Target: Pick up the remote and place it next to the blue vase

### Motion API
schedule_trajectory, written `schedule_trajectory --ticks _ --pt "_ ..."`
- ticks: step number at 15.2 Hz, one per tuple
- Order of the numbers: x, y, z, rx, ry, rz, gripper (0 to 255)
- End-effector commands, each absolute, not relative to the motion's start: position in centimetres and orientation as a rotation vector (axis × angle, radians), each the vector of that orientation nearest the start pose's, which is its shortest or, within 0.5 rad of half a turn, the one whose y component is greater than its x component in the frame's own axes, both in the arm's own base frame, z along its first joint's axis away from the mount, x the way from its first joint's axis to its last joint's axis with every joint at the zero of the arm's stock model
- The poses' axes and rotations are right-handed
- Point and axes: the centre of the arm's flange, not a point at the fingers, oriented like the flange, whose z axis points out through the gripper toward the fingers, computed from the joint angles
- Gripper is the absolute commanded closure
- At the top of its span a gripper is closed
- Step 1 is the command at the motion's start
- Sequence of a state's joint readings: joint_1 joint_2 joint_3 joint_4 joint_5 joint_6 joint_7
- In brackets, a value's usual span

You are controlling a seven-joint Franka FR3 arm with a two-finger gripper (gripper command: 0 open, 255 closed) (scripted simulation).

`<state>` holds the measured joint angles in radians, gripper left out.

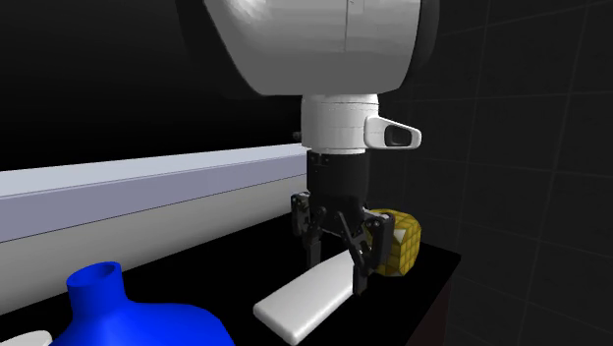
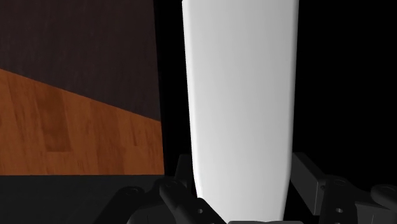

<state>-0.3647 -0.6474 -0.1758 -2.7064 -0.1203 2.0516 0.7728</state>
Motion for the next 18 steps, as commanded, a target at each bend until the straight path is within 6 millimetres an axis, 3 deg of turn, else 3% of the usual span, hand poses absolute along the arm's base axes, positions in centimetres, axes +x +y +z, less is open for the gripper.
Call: schedule_trajectory --ticks 1,13,18 --pt "29.1 -17.9 40.6 -2.576 1.802 0.017 255" --pt "29.1 -17.9 34.3 -2.576 1.802 0.017 255" --pt "29.1 -17.9 34.0 -2.576 1.802 0.017 255"
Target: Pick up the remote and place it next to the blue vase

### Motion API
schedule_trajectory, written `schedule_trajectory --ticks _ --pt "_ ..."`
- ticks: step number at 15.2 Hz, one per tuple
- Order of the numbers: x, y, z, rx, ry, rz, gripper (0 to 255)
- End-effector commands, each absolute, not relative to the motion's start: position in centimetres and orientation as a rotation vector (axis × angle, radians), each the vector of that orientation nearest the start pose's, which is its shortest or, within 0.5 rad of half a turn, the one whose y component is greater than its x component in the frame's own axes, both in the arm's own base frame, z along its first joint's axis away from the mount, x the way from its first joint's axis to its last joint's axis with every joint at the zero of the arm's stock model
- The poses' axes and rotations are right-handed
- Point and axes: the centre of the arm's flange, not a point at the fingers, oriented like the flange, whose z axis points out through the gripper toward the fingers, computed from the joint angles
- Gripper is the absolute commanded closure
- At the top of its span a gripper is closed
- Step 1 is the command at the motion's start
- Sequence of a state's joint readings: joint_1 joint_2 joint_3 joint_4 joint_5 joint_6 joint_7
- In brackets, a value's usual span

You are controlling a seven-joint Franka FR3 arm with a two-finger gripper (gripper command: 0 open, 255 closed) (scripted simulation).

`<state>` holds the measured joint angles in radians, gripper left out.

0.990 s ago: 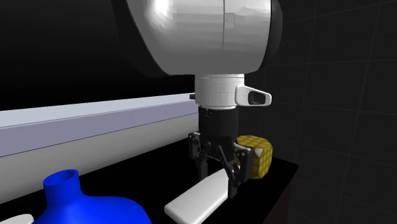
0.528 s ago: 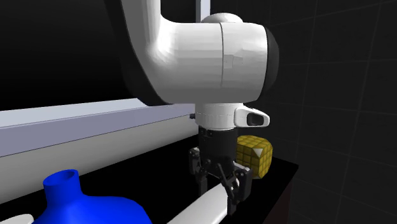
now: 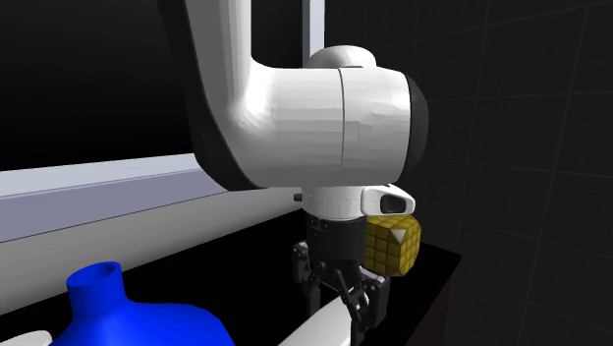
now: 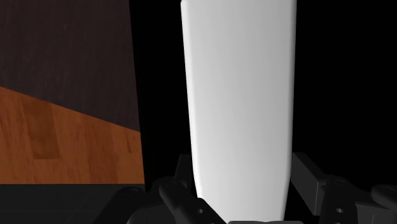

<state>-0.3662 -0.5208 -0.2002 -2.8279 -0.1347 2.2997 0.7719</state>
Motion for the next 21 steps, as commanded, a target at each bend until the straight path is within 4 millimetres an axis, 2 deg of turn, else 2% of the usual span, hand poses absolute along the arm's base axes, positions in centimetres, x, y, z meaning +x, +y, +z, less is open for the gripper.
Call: schedule_trajectory --ticks 1,3,4,9,13,21 --pt "29.1 -17.9 34.0 -2.576 1.802 0.017 255" --pt "29.1 -17.9 34.0 -2.576 1.802 0.017 255" --pt "29.1 -17.9 34.0 -2.576 1.802 0.017 0" --pt "29.1 -17.9 34.0 -2.576 1.802 0.017 0" --pt "29.2 -17.9 39.0 -2.576 1.802 0.017 0" --pt "29.2 -17.9 39.0 -2.576 1.802 0.017 0"
